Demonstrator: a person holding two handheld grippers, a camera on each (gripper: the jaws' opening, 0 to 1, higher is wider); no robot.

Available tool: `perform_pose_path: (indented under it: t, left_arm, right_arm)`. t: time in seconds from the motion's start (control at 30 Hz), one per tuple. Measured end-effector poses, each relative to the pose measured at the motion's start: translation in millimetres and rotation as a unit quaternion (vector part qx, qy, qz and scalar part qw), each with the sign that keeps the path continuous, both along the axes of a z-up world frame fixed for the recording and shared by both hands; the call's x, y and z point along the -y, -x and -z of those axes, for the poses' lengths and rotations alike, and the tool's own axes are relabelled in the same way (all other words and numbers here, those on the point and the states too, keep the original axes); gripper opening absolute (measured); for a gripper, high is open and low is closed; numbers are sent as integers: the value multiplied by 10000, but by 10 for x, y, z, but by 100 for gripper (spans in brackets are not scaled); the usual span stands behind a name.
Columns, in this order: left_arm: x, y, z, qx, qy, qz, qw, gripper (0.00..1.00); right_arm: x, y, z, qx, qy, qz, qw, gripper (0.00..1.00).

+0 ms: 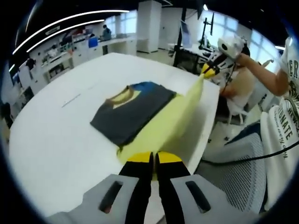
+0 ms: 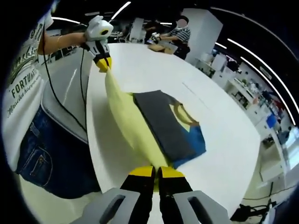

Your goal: Fold the garment on the visible template until the final outline fits inside the template.

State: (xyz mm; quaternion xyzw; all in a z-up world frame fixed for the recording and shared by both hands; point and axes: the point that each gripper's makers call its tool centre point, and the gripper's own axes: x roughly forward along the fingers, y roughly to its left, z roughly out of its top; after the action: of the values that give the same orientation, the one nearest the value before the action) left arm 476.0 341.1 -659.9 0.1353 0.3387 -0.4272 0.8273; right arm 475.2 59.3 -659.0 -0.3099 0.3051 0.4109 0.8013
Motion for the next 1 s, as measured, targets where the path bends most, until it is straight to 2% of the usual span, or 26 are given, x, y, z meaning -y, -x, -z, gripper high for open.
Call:
perform_pose_path:
  t: [0.73,1.0]
  left_arm:
    - [37,-489,-202,456,195,-364,9981,0]
    - [87,-716,-276,818,126,-501,9953,0]
  right_arm:
    - [54,-569,-159,688,18,204,9974,0]
    - [114,-813,-139,1045,326,261,9936,0]
